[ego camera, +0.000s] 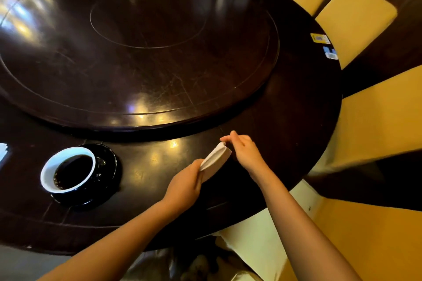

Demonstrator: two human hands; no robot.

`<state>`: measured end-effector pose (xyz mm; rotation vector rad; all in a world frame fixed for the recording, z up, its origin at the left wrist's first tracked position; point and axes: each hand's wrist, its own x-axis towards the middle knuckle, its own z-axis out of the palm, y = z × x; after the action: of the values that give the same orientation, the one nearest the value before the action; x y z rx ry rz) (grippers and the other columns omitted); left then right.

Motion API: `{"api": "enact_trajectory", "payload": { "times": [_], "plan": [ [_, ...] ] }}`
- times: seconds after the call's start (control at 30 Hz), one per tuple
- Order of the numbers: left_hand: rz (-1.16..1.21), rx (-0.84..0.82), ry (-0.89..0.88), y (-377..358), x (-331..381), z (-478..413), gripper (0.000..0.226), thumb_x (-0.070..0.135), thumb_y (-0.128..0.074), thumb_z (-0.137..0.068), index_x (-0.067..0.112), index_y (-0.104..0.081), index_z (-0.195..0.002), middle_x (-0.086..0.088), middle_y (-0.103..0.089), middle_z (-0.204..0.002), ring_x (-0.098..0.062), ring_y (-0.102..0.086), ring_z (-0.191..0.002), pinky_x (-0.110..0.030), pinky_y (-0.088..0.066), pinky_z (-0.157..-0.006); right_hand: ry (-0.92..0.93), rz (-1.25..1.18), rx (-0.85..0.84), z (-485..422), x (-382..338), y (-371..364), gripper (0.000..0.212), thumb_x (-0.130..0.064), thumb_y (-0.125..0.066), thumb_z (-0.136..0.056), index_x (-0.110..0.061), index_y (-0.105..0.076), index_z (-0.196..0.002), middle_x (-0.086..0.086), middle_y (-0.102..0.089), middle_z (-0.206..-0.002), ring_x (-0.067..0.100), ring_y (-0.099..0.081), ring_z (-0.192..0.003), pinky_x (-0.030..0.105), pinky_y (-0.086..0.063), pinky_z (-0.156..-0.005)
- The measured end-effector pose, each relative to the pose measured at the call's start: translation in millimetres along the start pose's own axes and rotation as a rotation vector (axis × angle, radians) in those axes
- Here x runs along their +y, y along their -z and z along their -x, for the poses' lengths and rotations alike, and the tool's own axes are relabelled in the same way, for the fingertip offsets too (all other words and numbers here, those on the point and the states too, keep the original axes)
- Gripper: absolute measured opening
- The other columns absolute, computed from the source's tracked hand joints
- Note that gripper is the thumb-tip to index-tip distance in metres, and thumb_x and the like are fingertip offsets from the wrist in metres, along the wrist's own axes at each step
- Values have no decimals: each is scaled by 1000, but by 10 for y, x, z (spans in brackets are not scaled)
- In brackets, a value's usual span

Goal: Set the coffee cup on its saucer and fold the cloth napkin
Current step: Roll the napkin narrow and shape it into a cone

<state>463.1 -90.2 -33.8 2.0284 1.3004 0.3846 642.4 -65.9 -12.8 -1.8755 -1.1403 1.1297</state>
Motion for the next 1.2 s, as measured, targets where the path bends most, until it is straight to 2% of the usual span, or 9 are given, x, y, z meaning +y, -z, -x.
{"api": "enact_trajectory", "payload": {
  "times": [0.07, 0.2, 0.37, 0.43, 0.53, 0.67, 0.87, 1.07, 1.2],
  "plan": [
    [47, -50, -26, 86, 71, -32, 29, 18, -40, -96, 18, -46, -124, -4, -62, -111, -22, -58, -95, -32, -44, -73, 140, -60, 36, 86, -58, -1, 49, -36, -29, -100, -13, -72, -93, -4, -51, -104, 4, -45, -102, 8, -31, -89],
    [275, -114, -43, 206, 317, -6, 20, 15, -43, -95, 21, -50, -112, 2, -59, -97, -13, -56, -85, -25, -43, -73, 290, -201, 165, 171, -138, -82, 42, -43, -37, -89, -16, -58, -66, -2, -57, -66, 7, -55, -65, 22, -43, -66],
    [381, -60, 0, 231, 496, 75, 18, 21, -46, -94, 23, -52, -111, 3, -62, -96, -6, -56, -80, -21, -44, -69, 428, -132, 249, 215, -255, -120, 53, -53, -37, -84, -7, -48, -60, 6, -48, -53, 9, -45, -52, 25, -38, -54],
    [317, -17, -3, 240, 513, 96, 21, 30, -48, -93, 23, -50, -113, 6, -61, -89, -10, -59, -77, -20, -44, -64, 429, -92, 259, 224, -261, -143, 64, -56, -39, -83, 3, -44, -59, 18, -45, -52, 21, -40, -49, 34, -36, -50],
    [197, 6, -21, 272, 488, 112, 12, 34, -47, -93, 23, -50, -97, 11, -55, -73, -12, -57, -66, -14, -38, -55, 393, -54, 305, 234, -288, -145, 61, -51, -49, -86, -4, -34, -49, 6, -33, -46, 11, -30, -46, 29, -29, -47],
    [144, -9, -71, 330, 410, 111, 28, 35, -46, -93, 10, -56, -85, 0, -56, -66, -19, -54, -61, -32, -40, -58, 334, -1, 322, 243, -355, -112, 58, -41, -52, -90, -19, -28, -42, 0, -29, -44, 9, -28, -45, 31, -28, -49],
    [148, -60, -109, 382, 329, 131, 35, 40, -41, -94, 13, -56, -78, 6, -49, -60, -13, -47, -56, -32, -37, -54, 153, 2, 183, 259, -447, -72, 70, -51, -40, -90, 7, -46, -53, 10, -44, -51, 18, -43, -52, 33, -37, -56],
    [445, -86, -60, 451, 218, 208, 24, 33, -45, -93, 24, -53, -73, 12, -51, -57, -2, -48, -50, -10, -34, -48, 260, -230, -240, 461, -441, 227, 19, -23, -49, -93, -20, -68, -90, -9, -69, -85, 2, -63, -84, 16, -48, -75],
    [490, -99, -87, 463, 201, 209, 30, 52, -40, -83, 28, -54, -73, 18, -54, -61, 0, -48, -54, -12, -35, -51, 270, -256, -350, 548, -485, 289, 16, -18, -63, -81, -19, -68, -96, -6, -69, -90, 7, -63, -88, 17, -49, -75]
  ]
}}
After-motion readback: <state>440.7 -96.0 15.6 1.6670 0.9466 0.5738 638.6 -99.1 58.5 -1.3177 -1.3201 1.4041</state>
